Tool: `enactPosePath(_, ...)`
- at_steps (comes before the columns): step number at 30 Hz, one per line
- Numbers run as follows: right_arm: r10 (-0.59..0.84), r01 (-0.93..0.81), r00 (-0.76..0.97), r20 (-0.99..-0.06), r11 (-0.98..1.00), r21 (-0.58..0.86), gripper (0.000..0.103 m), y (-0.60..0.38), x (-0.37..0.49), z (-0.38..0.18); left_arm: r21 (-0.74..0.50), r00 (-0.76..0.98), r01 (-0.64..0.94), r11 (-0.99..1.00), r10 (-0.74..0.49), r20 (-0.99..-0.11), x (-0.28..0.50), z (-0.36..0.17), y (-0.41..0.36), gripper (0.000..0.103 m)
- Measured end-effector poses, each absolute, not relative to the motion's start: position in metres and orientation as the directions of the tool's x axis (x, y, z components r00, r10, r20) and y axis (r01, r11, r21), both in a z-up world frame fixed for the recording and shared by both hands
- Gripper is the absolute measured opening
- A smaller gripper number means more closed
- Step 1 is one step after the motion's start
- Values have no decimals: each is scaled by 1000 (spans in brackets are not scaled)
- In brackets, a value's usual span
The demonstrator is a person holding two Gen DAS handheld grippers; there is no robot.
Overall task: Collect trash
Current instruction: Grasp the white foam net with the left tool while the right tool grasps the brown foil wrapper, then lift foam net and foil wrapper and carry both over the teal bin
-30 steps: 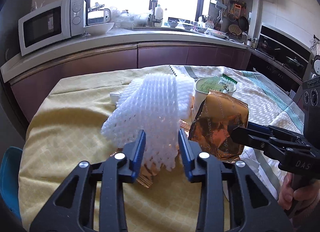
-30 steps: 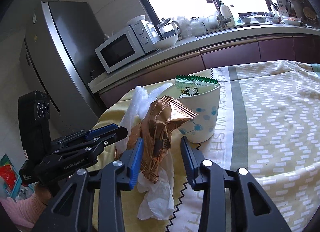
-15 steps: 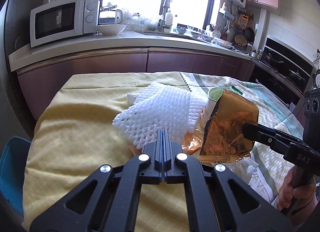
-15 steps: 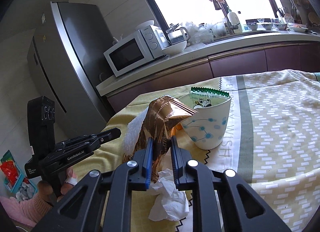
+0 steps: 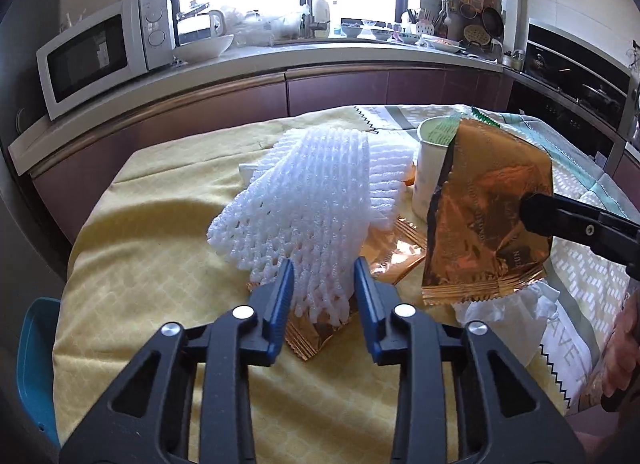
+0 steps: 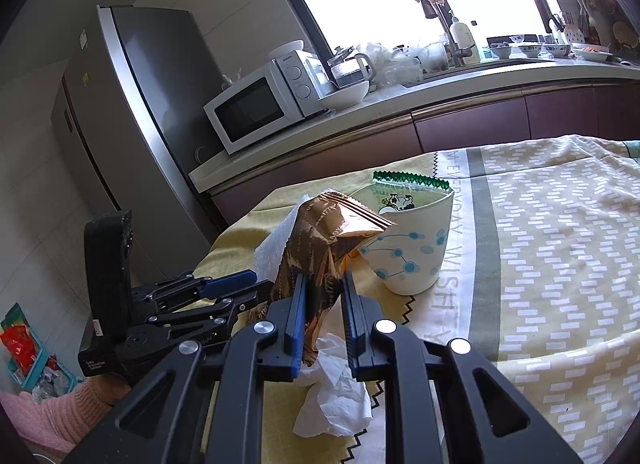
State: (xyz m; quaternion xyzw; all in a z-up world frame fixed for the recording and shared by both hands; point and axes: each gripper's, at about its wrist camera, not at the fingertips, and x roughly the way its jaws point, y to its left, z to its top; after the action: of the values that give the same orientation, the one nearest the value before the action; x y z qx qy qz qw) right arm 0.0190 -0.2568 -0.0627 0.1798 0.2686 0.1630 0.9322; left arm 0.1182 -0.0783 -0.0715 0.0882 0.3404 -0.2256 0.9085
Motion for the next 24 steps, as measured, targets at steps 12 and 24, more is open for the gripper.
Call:
enactPosePath(12,425,-241,799,-426,874,422,16,-248,21,-56,-54,694,446,894,-383,-610,101,-52,-50,9)
enactPosePath(24,469,-303,783,-408,862,407,16,-227,26,-44,-116,739,381,917,-378,-557,72,-27,8,8)
